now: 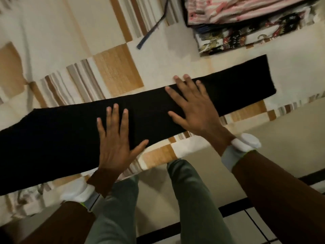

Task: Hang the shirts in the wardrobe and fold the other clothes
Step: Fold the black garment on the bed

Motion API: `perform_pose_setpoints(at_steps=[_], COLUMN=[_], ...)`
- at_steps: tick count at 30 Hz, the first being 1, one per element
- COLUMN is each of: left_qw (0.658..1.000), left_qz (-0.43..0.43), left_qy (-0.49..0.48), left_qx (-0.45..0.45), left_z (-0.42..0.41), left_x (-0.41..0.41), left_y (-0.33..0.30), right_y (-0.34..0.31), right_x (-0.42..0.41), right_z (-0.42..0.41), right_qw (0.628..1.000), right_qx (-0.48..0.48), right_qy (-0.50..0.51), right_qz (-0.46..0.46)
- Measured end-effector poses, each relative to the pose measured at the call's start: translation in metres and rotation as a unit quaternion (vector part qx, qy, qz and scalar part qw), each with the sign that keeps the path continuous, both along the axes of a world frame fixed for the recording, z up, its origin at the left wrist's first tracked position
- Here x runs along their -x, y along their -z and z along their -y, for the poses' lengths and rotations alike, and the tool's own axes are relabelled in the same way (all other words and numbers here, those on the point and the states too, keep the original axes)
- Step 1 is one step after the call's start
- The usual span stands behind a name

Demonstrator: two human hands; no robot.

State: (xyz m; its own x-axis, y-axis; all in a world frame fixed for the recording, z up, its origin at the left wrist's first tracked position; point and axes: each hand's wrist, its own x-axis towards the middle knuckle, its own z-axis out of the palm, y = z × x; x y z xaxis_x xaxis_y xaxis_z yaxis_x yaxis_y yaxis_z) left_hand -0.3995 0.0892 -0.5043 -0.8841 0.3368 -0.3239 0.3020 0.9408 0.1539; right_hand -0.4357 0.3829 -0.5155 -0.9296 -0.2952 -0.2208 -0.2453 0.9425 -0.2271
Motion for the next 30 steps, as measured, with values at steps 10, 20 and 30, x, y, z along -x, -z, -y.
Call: perform_pose_setpoints(at_steps=[10,20,30], left_qw=[0.996,0.955,0.95], left_qz=[0.081,-0.047,-0.094], left_qy=[0.041,-0.292,-0.269], left_qx=[-0.021,0.001,-0.125], left_z=[0.139,0.259,0.285], left_x=[-0.08,-0.091,-0.102], left_y=[-0.02,-0.014,-0.027], right_y=[-0.016,-0.04,-0.026], right_x=[0.019,0.012,0.089], right_z=[0.108,0.387,0.419], right_qw=[0.947,0.941,0.999], right_qx=[-0.004,0.168,-0.015], right_qy=[0.32,-0.294,-0.011], right_qz=[-0.018,-0.017,-0.037])
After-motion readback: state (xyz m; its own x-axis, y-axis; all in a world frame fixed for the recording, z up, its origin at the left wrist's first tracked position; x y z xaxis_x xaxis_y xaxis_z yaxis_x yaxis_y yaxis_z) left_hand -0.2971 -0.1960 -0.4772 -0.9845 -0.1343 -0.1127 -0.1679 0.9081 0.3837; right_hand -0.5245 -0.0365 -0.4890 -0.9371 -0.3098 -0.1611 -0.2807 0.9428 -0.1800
